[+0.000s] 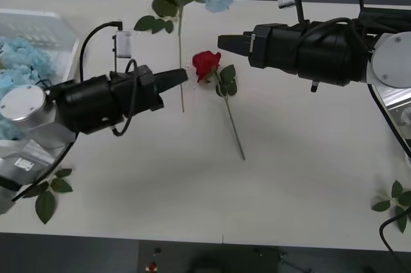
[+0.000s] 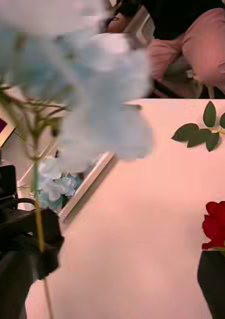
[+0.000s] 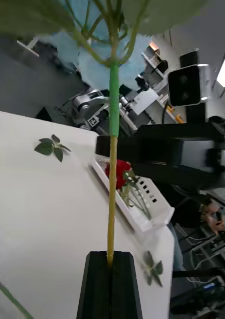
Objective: Put the red flowers into the right box and the blue flowers into the left box
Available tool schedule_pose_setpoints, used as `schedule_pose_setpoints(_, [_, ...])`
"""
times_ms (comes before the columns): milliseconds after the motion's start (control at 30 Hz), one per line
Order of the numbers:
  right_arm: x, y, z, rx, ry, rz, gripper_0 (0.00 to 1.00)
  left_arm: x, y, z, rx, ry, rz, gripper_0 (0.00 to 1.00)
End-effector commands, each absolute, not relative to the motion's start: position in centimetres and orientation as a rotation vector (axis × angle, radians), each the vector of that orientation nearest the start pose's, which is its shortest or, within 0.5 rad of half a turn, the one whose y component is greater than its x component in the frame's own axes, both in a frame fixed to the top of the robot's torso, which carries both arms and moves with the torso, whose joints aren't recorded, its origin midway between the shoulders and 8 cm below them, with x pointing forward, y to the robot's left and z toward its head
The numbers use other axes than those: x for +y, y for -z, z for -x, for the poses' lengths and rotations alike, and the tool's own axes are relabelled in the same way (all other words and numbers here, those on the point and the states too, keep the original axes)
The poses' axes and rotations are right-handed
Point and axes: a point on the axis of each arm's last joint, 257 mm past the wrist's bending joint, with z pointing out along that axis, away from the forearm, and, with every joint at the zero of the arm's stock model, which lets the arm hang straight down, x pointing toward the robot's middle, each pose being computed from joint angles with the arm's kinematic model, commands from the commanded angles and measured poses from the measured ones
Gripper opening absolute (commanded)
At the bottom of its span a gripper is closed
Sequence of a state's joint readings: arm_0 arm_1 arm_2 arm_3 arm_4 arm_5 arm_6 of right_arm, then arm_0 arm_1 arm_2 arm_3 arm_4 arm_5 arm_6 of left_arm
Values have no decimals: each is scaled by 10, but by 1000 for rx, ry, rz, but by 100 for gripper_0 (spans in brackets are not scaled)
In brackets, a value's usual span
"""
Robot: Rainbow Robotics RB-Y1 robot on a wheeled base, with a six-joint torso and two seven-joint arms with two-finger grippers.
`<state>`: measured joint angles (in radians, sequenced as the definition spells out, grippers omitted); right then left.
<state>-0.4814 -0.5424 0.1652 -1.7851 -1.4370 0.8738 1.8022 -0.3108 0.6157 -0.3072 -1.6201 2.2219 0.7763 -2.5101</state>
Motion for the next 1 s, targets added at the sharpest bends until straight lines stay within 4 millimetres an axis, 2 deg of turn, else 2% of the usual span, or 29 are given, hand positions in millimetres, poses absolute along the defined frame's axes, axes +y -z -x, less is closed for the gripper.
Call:
schedule_pose_setpoints(33, [-35, 25, -498, 1693, -972, 648, 100, 107, 100, -412, 1646, 1288, -589, 0])
schedule_pose_setpoints(67, [-35, 25, -498, 1693, -968, 651, 100, 115, 100, -407, 1668, 1285, -589, 0])
schedule_pose_setpoints(167, [-43, 28, -500, 1703, -940, 659, 100, 165, 104, -386, 1808, 1219, -596, 0])
schedule_pose_setpoints(200, [-48, 31, -500, 1712, -931, 659, 100, 191, 106, -379, 1881, 1155, -610, 0])
schedule_pose_setpoints(267, [-55, 37, -500, 1729, -925, 658, 100, 224, 110, -376, 1954, 1059, -638, 0])
schedule_pose_setpoints(367, [-68, 46, -495, 1759, -942, 647, 100, 283, 112, -384, 2019, 860, -675, 0])
schedule_pose_setpoints(467, [-83, 57, -491, 1797, -938, 637, 100, 344, 110, -401, 2053, 605, -726, 0])
schedule_pose_setpoints(500, [-87, 64, -489, 1820, -938, 636, 100, 364, 104, -409, 2051, 505, -753, 0])
schedule_pose_setpoints(533, [-89, 66, -488, 1831, -938, 637, 100, 375, 102, -413, 2052, 453, -764, 0])
schedule_pose_setpoints(600, [-101, 78, -487, 1868, -916, 634, 100, 417, 88, -426, 2043, 241, -803, 0])
schedule_pose_setpoints(733, [-115, 100, -486, 1942, -832, 679, 100, 479, 78, -438, 2047, -39, -813, 0])
schedule_pose_setpoints(867, [-124, 116, -489, 2043, -743, 699, 100, 544, 88, -443, 2084, -261, -751, 0])
schedule_pose_setpoints(900, [-125, 119, -492, 2075, -706, 707, 100, 566, 92, -443, 2097, -333, -728, 0])
schedule_pose_setpoints(1000, [-122, 126, -498, 2145, -607, 730, 100, 612, 99, -438, 2126, -495, -710, 0])
